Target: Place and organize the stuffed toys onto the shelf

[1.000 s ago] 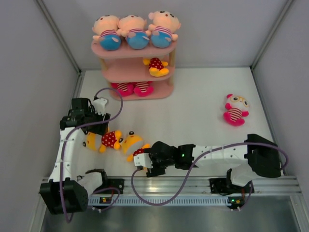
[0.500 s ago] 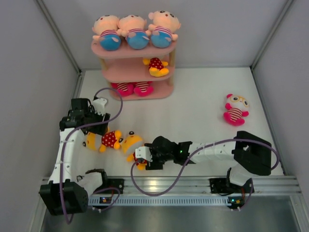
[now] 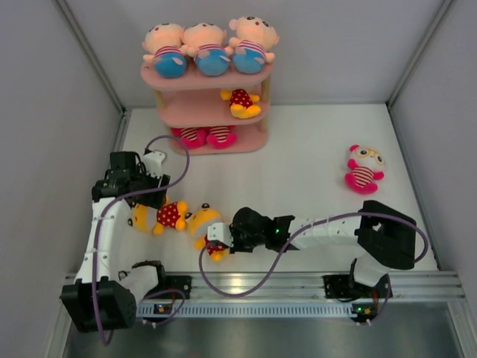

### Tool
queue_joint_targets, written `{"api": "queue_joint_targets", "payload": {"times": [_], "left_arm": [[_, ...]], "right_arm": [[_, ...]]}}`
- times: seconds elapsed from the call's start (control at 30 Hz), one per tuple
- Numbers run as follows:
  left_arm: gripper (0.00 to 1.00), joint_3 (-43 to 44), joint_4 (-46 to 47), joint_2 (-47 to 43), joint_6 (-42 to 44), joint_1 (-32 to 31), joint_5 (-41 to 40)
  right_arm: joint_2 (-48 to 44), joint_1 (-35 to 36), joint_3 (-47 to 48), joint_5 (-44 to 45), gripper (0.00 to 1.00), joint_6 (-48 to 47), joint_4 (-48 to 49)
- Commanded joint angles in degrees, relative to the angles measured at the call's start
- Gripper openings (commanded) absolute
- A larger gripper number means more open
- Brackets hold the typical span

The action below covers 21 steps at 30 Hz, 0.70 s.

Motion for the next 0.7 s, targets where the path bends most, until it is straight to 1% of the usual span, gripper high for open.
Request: {"api": "queue_joint_targets", "payload": {"times": [0.0, 0.03, 0.07, 0.17, 0.2, 0.23, 0.3, 0.33, 0.37, 0.4, 0.47, 0.57, 0.6, 0.63, 0.67], "left_arm": [[0.67, 0.5, 1.7, -0.5, -0.4, 0.2, -0.4], [0.67, 0.5, 1.7, -0.5, -0.4, 0.3, -0.5], [0.67, 0.6, 1.7, -0.4, -0.3, 0.3, -0.6], [0.67, 1.2, 1.7, 0.0, -0.5, 0.3, -2.2], [0.67, 1.5, 1.7, 0.2, -0.9, 0.3, -3.0], [0.67, 2.6, 1.6, 0.3, -0.9, 0.3, -5.0], [0.67, 3.7, 1.5, 0.4, -1.0, 0.3, -8.0], [0.67, 4.9, 1.4, 0.3, -0.8, 0.3, -9.6], [0.67, 5.4, 1.3, 0.2, -0.6, 0.3, -13.6], [0.67, 5.8, 1.3, 0.2, -0.4, 0.3, -15.0], [0.67, 7.0, 1.0, 0.1, 0.3, 0.3, -17.4], [0.67, 8.1, 0.5, 0.1, 0.2, 0.3, -17.8], [0.67, 8.5, 0.5, 0.1, -0.2, 0.3, -17.7], [0.67, 8.6, 0.5, 0.0, -0.3, 0.3, -17.5], [0.67, 8.7, 0.4, 0.0, -0.3, 0.3, -17.0]], "right_arm": [[-4.3, -0.4, 3.3, -2.2, 0.00, 1.4, -0.7], [-5.1, -0.4, 3.7, -2.0, 0.00, 1.6, -0.9], [-6.0, -0.4, 4.3, -1.5, 0.00, 1.6, -3.2], [-9.2, -0.5, 8.4, 3.6, 0.00, 0.3, -8.5], [-9.5, -0.5, 9.9, 6.7, 0.00, -0.5, -10.1], [-9.9, -0.9, 13.5, 7.6, 0.00, -2.0, -14.5], [-9.5, -1.9, 17.9, 9.5, 0.00, -3.3, -19.7], [-8.8, -3.4, 22.2, 9.7, 0.00, -4.0, -23.7], [-8.5, -4.2, 24.3, 10.0, 0.00, -4.4, -25.5], [-8.0, -5.1, 27.9, 10.6, 0.00, -4.9, -26.5], [-7.4, -7.5, 31.1, 11.4, 0.00, -6.9, -27.1], [-5.0, -11.0, 38.4, 11.4, 0.00, -7.7, -26.7], [-2.9, -13.0, 42.5, 11.4, 0.00, -7.9, -26.9], [-1.6, -13.9, 44.3, 11.5, 0.00, -8.2, -27.0], [-0.3, -14.6, 48.2, 12.4, 0.00, -8.5, -27.6]]}}
